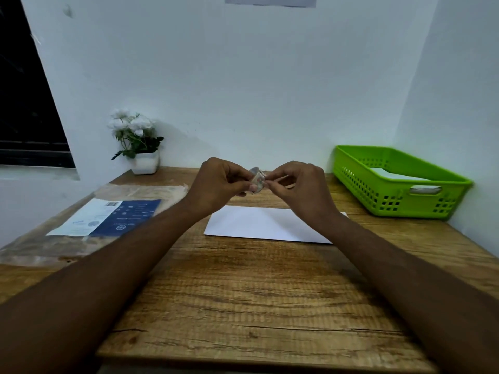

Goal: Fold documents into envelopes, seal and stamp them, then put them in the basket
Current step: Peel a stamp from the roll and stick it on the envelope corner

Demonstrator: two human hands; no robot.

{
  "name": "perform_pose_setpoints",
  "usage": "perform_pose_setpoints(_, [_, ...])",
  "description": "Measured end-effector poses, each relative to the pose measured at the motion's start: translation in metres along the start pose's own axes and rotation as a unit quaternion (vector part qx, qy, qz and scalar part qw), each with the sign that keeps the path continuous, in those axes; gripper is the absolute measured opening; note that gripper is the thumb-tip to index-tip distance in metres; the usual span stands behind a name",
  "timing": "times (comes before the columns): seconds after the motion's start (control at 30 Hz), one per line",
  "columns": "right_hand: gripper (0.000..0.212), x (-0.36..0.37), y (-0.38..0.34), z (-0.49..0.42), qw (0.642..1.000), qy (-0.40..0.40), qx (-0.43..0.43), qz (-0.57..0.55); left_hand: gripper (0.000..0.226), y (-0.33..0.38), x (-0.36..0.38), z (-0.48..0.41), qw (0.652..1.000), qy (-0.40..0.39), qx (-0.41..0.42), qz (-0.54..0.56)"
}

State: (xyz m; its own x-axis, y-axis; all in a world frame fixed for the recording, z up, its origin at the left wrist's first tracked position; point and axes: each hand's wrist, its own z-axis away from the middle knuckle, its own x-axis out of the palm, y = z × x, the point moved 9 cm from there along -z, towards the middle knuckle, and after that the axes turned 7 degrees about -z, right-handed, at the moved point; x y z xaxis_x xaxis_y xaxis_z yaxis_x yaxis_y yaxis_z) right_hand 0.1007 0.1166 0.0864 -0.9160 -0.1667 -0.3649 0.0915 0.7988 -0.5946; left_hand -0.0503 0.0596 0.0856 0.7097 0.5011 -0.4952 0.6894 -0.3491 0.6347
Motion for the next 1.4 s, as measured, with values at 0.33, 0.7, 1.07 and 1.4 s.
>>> perform_pose_setpoints(0.33, [0.020,0.010,0.024,0.003,0.980,-0.047,0.133,-0.142,0.017,0.006,-0.002,0.000,0.998,0.007,0.029,-0.049])
perform_pose_setpoints(0.7, [0.041,0.016,0.011,0.006,0.974,-0.111,0.092,-0.173,0.020,0.015,0.011,0.006,0.997,-0.071,0.040,-0.007])
perform_pose_setpoints(1.07, [0.042,0.008,0.005,0.001,0.992,-0.094,0.025,-0.075,0.024,0.015,0.010,0.006,0.996,-0.066,0.060,-0.021])
perform_pose_setpoints(1.4, [0.045,0.001,0.001,0.001,0.996,-0.051,0.007,-0.072,0.023,0.019,0.008,0.006,0.997,-0.053,0.055,-0.023])
